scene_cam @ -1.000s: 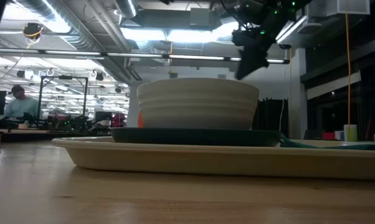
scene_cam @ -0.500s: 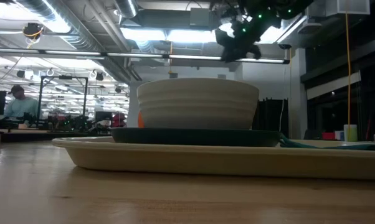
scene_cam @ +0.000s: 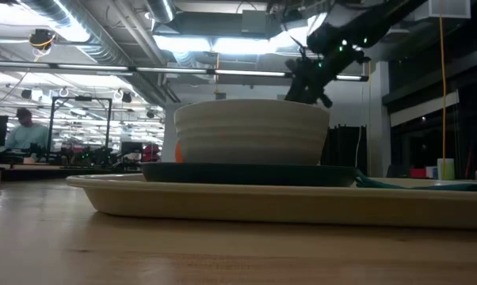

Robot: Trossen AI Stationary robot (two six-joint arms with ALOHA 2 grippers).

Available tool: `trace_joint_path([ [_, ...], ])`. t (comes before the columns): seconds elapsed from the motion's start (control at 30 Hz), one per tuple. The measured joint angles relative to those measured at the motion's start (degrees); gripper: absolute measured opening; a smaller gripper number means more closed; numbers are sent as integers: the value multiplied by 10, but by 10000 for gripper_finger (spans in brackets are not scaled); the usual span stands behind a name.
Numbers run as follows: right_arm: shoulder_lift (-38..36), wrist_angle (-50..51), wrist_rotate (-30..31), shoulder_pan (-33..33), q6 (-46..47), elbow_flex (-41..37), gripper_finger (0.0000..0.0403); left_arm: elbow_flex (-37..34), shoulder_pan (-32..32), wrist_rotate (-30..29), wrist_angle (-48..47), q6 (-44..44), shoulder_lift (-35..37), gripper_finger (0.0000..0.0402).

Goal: Set up tray
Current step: Put the orange spoon on the green napkin to the left of the orange knife

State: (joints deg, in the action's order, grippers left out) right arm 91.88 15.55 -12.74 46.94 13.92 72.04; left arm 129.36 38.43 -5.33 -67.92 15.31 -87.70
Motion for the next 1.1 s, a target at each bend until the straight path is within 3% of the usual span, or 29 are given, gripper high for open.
trace_joint_path([
  [0.23, 82, 49, -145, 46, -56, 43, 214, 0, 0, 2, 0, -42, 0, 90],
  [0.4, 186, 219, -153, 47, -166, 138, 264, 0, 1, -3, 0, -76, -2, 89],
  [0.7, 307, 333, -139, 14, -256, 269, 245, 0, -5, -10, 0, -123, -3, 89],
  [1.1, 357, 330, -117, -8, -281, 274, 211, 0, -13, -10, 0, -131, -3, 91],
])
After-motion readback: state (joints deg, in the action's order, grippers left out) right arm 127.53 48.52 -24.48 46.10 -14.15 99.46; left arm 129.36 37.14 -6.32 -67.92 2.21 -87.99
